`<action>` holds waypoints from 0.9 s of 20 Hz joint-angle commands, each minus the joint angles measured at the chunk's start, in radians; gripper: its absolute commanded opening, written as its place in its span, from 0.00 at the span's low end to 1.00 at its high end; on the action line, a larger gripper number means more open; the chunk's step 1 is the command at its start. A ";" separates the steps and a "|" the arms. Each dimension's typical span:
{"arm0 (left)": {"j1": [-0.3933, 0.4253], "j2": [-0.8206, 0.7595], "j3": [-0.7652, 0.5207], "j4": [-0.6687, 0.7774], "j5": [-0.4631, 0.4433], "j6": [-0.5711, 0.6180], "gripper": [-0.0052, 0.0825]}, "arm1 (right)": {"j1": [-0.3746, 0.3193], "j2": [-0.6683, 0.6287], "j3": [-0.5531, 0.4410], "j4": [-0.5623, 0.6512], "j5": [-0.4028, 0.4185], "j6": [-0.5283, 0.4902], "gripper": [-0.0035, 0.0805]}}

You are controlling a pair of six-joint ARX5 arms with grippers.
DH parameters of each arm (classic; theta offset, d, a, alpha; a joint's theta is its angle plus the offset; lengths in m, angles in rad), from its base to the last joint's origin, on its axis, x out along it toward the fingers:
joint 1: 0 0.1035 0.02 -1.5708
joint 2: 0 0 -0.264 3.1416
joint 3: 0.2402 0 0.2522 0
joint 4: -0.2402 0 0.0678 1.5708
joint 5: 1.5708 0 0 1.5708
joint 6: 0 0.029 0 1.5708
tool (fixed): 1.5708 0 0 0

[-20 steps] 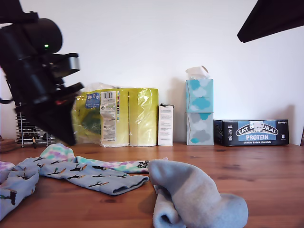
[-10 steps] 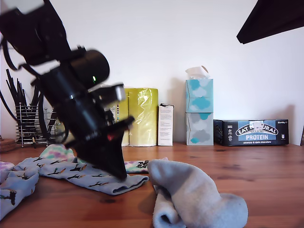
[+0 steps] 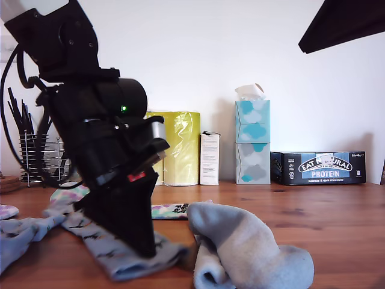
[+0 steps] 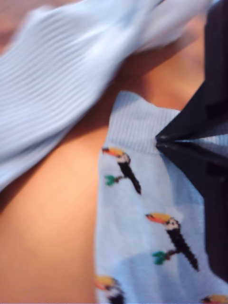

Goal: Pair up the socks based on colour and pattern, by placing each sock on top of its pair

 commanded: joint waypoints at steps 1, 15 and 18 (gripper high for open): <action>-0.015 0.029 -0.037 -0.116 0.000 0.048 0.04 | -0.003 0.003 -0.018 0.020 -0.009 -0.003 0.03; 0.001 -0.045 -0.005 -0.384 0.008 0.192 0.04 | -0.003 0.003 -0.018 0.040 -0.035 0.004 0.03; 0.021 -0.151 -0.003 -0.217 -0.131 0.099 0.04 | -0.003 0.003 -0.018 0.035 -0.035 0.003 0.03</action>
